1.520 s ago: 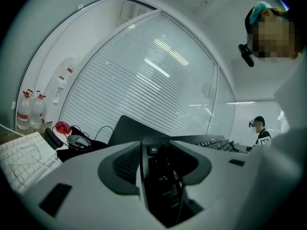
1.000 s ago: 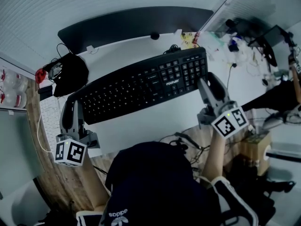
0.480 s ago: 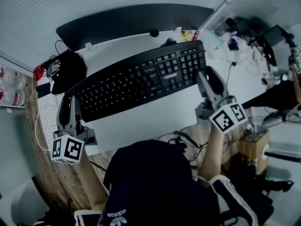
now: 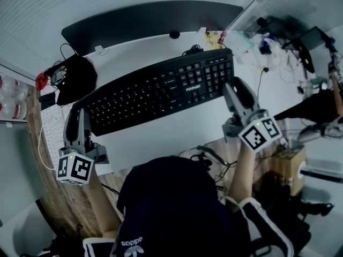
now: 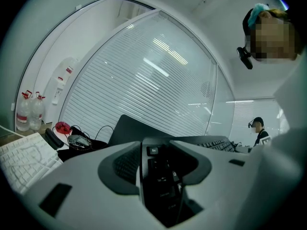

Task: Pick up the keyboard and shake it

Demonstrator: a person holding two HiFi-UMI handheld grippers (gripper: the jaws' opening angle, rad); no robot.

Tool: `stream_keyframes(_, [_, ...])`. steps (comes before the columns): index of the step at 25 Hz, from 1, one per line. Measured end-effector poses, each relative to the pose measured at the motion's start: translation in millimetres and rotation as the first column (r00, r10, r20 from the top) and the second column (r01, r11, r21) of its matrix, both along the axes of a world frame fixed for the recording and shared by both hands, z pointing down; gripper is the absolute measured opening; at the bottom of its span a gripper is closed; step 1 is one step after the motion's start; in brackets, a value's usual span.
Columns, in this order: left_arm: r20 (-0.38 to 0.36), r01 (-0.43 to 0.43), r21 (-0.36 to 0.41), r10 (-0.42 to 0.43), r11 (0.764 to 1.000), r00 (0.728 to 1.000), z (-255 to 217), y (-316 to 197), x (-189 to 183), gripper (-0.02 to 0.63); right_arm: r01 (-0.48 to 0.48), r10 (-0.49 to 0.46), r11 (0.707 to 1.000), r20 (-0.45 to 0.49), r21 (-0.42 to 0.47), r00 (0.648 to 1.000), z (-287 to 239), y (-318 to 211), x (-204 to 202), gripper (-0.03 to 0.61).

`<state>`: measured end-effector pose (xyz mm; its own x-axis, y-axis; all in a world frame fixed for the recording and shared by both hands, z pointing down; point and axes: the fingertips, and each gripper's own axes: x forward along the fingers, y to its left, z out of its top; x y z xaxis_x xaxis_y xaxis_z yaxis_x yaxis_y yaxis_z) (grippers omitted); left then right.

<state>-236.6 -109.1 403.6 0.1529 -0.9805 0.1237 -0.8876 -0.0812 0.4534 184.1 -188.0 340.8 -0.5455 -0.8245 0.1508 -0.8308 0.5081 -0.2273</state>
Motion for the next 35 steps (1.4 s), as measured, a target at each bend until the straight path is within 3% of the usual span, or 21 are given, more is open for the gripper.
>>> stream_keyframes(10, [-0.009,0.004,-0.049,-0.004,0.999,1.0,9.2,-4.6,2.4,0.186,-0.023,0.023,0.999,-0.014,-0.036,1.0,4.7,-3.8,-0.1,0.192])
stream_keyframes(35, [0.003,0.016,-0.01,-0.016,1.0,1.0,4.1,-2.6,1.2,0.186,-0.033,0.033,0.999,-0.024,0.009,0.999,2.9,-2.4,4.9,0.15])
